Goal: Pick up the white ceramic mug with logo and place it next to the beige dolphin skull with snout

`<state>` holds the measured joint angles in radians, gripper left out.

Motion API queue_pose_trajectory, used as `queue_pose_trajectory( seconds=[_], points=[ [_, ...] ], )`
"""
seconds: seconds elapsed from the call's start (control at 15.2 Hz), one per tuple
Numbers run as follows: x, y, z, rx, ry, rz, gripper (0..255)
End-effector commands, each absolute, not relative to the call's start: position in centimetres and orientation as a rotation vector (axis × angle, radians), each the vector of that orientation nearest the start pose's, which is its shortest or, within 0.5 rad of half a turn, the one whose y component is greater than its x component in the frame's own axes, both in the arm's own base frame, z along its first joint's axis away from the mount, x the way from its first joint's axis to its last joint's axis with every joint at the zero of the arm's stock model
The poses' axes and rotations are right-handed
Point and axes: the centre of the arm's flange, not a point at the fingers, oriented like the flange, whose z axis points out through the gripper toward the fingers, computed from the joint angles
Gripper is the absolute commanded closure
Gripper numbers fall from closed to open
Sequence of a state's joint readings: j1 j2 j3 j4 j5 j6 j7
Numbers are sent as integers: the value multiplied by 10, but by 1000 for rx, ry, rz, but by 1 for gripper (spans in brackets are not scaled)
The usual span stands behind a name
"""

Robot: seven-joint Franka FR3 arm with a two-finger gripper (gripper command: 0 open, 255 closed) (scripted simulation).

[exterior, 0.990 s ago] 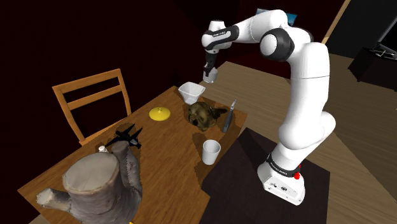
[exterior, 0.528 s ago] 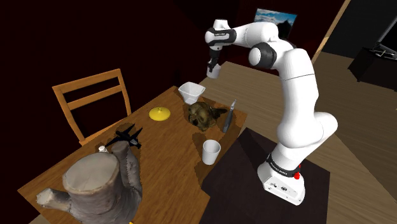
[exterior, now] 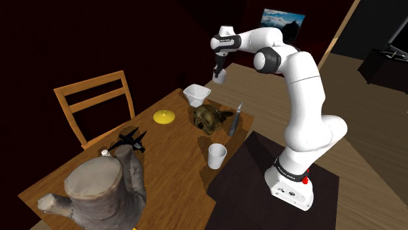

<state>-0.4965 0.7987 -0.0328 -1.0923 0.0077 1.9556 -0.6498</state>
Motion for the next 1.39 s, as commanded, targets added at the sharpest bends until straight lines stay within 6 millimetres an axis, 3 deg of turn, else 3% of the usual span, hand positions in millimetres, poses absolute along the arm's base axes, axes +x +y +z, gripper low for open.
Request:
queue_pose_trajectory(
  seconds=[0.0, 1.32],
  points=[
    [668, -381, 340, -3184, -205, -73, 255],
    [668, -381, 235, -3184, -205, -73, 255]
  ],
)
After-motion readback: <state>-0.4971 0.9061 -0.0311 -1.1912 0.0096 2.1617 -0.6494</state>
